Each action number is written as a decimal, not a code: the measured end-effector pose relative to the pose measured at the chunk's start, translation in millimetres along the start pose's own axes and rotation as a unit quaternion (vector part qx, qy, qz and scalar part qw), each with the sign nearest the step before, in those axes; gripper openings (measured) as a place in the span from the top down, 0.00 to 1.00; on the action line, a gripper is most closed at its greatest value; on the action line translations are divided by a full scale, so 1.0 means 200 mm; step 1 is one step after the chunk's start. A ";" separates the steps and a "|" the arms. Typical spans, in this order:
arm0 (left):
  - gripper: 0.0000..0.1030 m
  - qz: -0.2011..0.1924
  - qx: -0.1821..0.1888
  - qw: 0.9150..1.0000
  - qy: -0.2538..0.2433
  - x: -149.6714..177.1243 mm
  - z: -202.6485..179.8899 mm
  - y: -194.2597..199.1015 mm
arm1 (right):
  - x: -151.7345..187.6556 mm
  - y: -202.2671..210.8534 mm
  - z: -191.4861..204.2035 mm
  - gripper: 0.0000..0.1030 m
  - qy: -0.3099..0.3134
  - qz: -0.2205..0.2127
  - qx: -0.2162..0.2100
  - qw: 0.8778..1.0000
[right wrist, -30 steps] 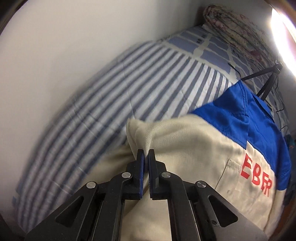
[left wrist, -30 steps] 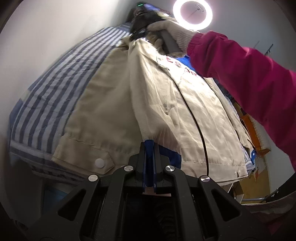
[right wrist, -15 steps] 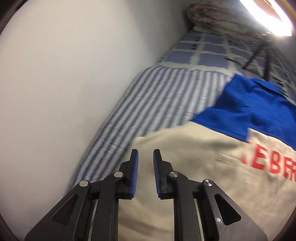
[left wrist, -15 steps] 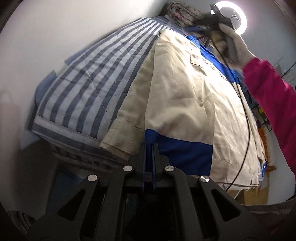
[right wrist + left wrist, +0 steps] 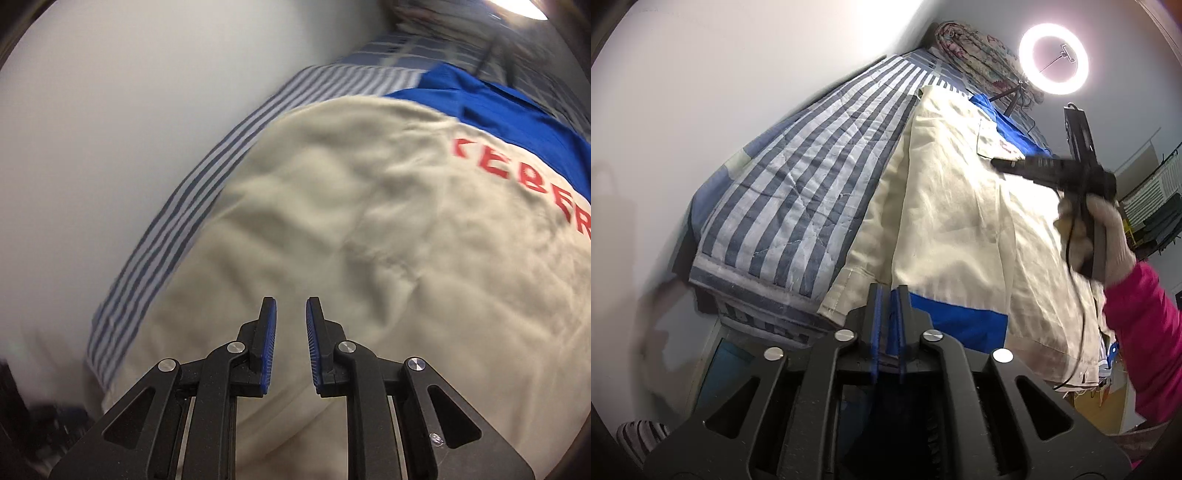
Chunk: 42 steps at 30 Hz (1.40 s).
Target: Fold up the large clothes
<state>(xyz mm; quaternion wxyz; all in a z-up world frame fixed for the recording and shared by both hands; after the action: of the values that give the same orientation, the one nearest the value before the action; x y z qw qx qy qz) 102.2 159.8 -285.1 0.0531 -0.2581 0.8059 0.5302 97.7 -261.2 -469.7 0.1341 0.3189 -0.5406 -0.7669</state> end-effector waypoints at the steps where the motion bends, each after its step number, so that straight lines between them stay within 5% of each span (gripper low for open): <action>1: 0.88 0.006 0.005 1.000 0.001 -0.01 0.00 -0.02 | 0.05 -0.01 0.05 0.86 0.018 0.005 0.003 1.000; 7: 0.67 0.046 0.044 0.997 0.052 0.04 0.05 -0.12 | 0.29 0.01 0.19 0.79 0.023 0.027 0.017 0.999; 9: 0.68 0.052 0.043 0.996 0.057 0.05 0.06 -0.15 | 0.37 0.05 0.16 0.51 -0.004 0.022 -0.002 1.000; 11: 0.68 0.052 0.040 0.996 0.052 0.04 0.05 -0.17 | 0.45 0.08 0.15 0.44 -0.045 0.023 -0.035 0.998; 12: 0.69 0.053 0.042 0.997 0.047 0.04 0.04 -0.18 | 0.48 0.08 0.14 0.44 -0.059 0.028 -0.056 0.996; 14: 0.95 0.054 0.035 0.997 0.040 0.04 0.02 -0.20 | 0.54 0.06 0.15 0.44 -0.086 0.044 -0.098 0.990; 15: 0.95 0.052 0.030 0.998 0.036 0.03 0.02 -0.20 | 0.56 0.04 0.17 0.44 -0.091 0.052 -0.109 0.988; 16: 0.96 0.048 0.028 0.998 0.034 0.03 0.01 -0.19 | 0.58 0.03 0.19 0.46 -0.091 0.059 -0.114 0.988; 17: 0.97 0.044 0.026 0.998 0.033 0.03 0.01 -0.18 | 0.59 0.01 0.22 0.64 -0.087 0.065 -0.121 0.987; 18: 0.97 0.039 0.025 0.998 0.032 0.03 0.00 -0.15 | 0.60 -0.02 0.26 0.97 -0.081 0.073 -0.137 0.985; 23: 0.98 0.001 -0.019 1.000 0.020 0.01 0.03 -0.01 | 0.63 0.01 0.43 0.98 -0.065 0.066 -0.167 0.982; 27: 0.96 0.045 -0.025 0.998 0.019 0.04 0.07 -0.11 | 0.67 -0.11 0.49 0.96 -0.015 0.105 -0.089 0.990; 29: 0.92 0.034 -0.026 0.999 0.016 0.04 0.07 -0.09 | 0.66 -0.10 0.48 0.92 -0.014 0.109 -0.087 0.990; 30: 0.89 0.025 -0.025 0.999 0.015 0.03 0.06 -0.07 | 0.66 -0.06 0.48 0.92 -0.009 0.098 -0.087 0.991; 32: 0.57 -0.001 -0.024 1.000 0.018 0.01 0.08 -0.01 | 0.63 0.02 0.50 0.92 0.015 0.073 -0.068 0.995; 33: 0.52 -0.014 -0.023 0.999 0.023 -0.01 0.10 0.02 | 0.61 0.06 0.51 0.92 0.031 0.060 -0.052 0.996; 38: 0.51 -0.016 -0.008 0.999 0.050 -0.12 0.18 -0.02 | 0.46 0.16 0.53 0.92 0.073 0.001 0.010 0.997; 42: 0.51 0.016 -0.001 0.999 0.047 -0.14 0.18 -0.14 | 0.26 0.14 0.49 0.92 0.065 -0.020 0.008 0.998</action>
<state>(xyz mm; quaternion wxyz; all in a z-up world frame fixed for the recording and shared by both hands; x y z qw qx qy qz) 132.8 193.2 -313.7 0.0070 -0.2700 0.8109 0.5191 -8.3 -228.9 -441.0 0.1512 0.3799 -0.5307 -0.7424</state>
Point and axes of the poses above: each gripper's, at about its wrist camera, not at the fingertips, and y roughly against the way its jaws point, z to its left, x to its underside, the point moved 4 cm from there along -y, roughly the way its jaws point, and after that the axes turned 6 degrees about z, right-handed, at the moved point
